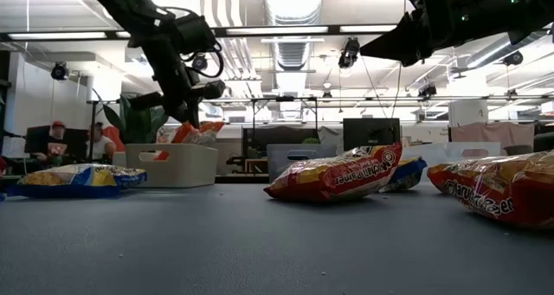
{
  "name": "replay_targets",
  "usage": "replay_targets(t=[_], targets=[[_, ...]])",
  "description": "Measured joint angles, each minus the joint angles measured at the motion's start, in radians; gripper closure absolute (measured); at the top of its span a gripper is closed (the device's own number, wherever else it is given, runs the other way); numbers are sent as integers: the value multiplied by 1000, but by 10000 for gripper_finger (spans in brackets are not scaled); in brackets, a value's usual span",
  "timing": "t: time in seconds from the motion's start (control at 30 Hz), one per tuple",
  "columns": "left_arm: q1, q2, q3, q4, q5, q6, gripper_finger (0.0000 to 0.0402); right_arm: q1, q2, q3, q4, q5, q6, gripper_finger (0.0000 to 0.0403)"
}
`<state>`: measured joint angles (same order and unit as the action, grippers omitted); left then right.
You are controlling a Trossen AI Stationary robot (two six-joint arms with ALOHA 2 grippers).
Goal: Sort Maruchan noodles
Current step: Put the orange noodle pack into the gray bin, then put the red noodle pack into the transparent bin
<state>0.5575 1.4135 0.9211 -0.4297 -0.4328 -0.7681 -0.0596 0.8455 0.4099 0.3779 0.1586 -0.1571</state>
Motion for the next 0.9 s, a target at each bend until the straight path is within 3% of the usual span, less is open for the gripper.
replay_targets(t=[0.23,0.73,0.9], targets=[[0,3,0,5,0,0,397,0,0,0,0,0,-1,394],[-1,2,0,29,6,15,321,0,0,0,0,0,-4,394],[-13,-16,1,30,79,99,320,0,0,0,0,0,-11,394]])
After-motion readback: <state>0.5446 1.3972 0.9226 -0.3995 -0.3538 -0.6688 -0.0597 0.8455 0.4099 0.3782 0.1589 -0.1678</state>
